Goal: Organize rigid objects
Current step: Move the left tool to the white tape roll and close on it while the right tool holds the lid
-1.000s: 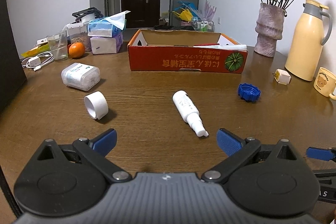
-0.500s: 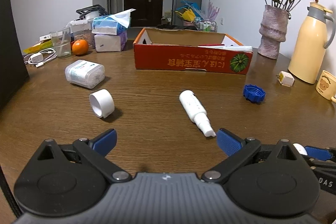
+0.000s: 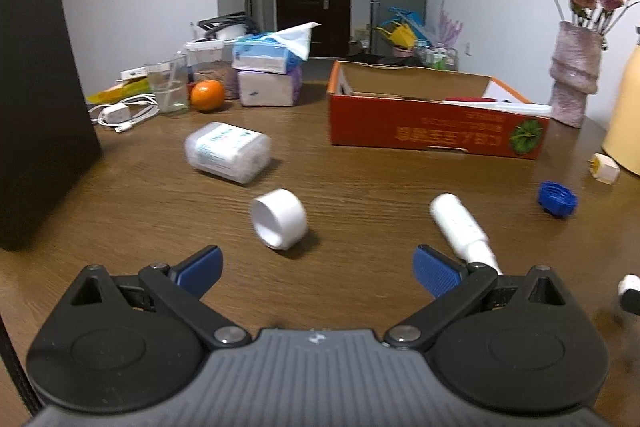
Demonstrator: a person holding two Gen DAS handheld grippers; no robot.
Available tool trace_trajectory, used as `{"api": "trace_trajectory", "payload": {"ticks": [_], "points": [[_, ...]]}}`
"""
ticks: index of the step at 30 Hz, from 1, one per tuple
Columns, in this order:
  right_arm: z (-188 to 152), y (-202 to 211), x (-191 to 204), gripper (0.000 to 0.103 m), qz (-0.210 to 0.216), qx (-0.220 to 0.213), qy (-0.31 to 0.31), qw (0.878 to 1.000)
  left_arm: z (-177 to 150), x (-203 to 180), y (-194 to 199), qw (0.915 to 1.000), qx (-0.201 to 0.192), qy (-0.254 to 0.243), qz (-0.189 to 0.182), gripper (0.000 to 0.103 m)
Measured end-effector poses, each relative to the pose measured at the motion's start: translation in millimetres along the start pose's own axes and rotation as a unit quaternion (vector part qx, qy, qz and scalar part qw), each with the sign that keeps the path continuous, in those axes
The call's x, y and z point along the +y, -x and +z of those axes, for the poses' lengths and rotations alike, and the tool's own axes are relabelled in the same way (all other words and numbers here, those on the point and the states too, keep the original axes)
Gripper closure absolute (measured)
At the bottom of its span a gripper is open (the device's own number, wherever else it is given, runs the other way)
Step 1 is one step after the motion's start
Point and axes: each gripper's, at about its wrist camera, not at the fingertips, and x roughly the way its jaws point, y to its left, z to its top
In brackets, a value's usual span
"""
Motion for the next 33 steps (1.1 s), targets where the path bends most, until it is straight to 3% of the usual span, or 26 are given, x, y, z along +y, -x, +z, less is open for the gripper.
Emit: {"api": "trace_trajectory", "payload": {"ticks": [15, 21, 29, 33], "points": [[20.2, -16.7, 10.2, 0.065, -0.022, -0.012, 0.0, 1.0, 28.1, 29.9, -35.6, 0.9992, 0.003, -0.022, 0.034, 0.0], [27.9, -27.7, 14.2, 0.065, -0.027, -0.015, -0.004, 1.0, 27.0, 32.9, -55.3, 0.9982, 0.013, -0.054, 0.024, 0.0], [30.3, -43.9, 21.1, 0.065, -0.033, -0.013, -0.006, 0.999, 25.2, 38.1, -80.6, 0.9979, 0.021, -0.061, 0.003, 0.001], [28.8, -48.5, 22.4, 0.065, -0.032, -0.014, -0.006, 0.999, 24.5, 42.2, -90.3, 0.9979, 0.034, -0.052, -0.017, 0.008]]}}
